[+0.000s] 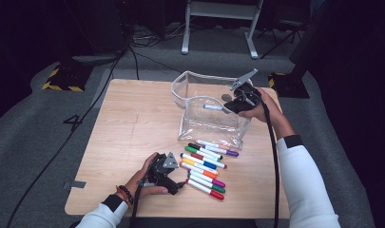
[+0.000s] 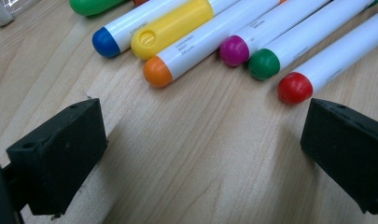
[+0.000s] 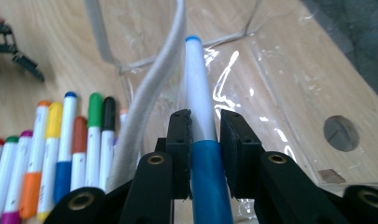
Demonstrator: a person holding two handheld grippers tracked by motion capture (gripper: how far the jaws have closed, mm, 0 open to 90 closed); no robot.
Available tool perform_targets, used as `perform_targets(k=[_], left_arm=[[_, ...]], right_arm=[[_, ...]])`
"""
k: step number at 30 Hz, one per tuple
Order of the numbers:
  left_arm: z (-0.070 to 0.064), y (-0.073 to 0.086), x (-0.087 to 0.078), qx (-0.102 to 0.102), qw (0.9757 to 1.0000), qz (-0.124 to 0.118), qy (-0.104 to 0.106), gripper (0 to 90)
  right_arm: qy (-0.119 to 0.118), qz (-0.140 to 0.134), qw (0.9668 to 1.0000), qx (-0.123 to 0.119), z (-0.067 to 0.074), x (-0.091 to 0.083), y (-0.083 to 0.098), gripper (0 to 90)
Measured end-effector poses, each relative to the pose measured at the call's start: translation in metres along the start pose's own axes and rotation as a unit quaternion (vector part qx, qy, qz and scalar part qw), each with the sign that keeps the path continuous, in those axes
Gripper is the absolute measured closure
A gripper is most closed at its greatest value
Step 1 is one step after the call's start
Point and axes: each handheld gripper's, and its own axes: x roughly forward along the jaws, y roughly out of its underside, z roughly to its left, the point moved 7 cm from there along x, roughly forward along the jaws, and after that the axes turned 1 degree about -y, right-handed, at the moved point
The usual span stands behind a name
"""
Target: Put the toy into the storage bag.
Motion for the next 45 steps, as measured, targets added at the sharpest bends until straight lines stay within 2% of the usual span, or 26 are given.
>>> perform_targets(k=[4,7,13,15,18,20,23,26,29,31,34,37,41,45], left_arm=[[0.0,0.0,0.0,0.0,1.0,0.0,0.0,0.5],[0.0,0.0,0.0,0.0,1.0,0.0,0.0,0.5],[0.0,0.0,0.0,0.0,1.0,0.0,0.0,0.5],[0.0,0.0,0.0,0.0,1.0,0.0,0.0,0.6],[0.0,0.0,0.0,0.001,1.0,0.0,0.001,0.6],[0.0,0.0,0.0,0.001,1.0,0.0,0.001,0.5],[0.0,0.002,-0.001,0.002,1.0,0.001,0.002,0.6],[-0.001,0.003,-0.003,0.003,1.0,0.0,0.003,0.6],[-0.001,0.004,-0.004,0.004,1.0,0.0,0.003,0.6],[-0.001,0.005,-0.004,0.003,1.0,0.0,0.002,0.6],[-0.002,0.006,-0.005,0.002,1.0,0.0,0.001,0.6],[-0.002,0.009,-0.008,0.002,1.0,0.0,0.001,0.6],[-0.002,0.013,-0.011,-0.001,1.0,0.001,0.0,0.6],[-0.003,0.017,-0.015,-0.001,1.0,0.001,-0.003,0.6]], right_arm=[[-0.026,0.015,0.9995,-0.012,0.008,0.0,0.002,73.9],[-0.027,0.021,0.9993,-0.017,0.011,0.001,0.002,71.7],[0.0,0.019,0.9997,-0.014,0.007,0.001,0.0,63.0],[0.011,0.007,0.9999,-0.009,0.005,-0.002,-0.001,60.5],[0.032,-0.027,0.9991,0.005,0.001,-0.012,-0.004,57.0],[0.031,-0.06,0.9977,0.012,0.002,-0.022,-0.005,56.9],[0.046,-0.085,0.9951,0.02,0.001,-0.036,-0.002,53.5],[0.078,-0.116,0.9898,0.028,0.0,-0.059,0.005,51.8],[0.081,-0.147,0.9853,0.034,0.004,-0.079,0.014,50.3],[0.093,-0.154,0.9831,0.035,0.006,-0.087,0.022,49.8],[0.105,-0.153,0.9817,0.041,0.008,-0.095,0.037,49.0],[0.118,-0.163,0.9779,0.054,0.01,-0.103,0.056,47.3],[0.128,-0.175,0.9739,0.065,0.015,-0.106,0.075,44.8],[0.13,-0.177,0.973,0.07,0.024,-0.103,0.094,42.2]])
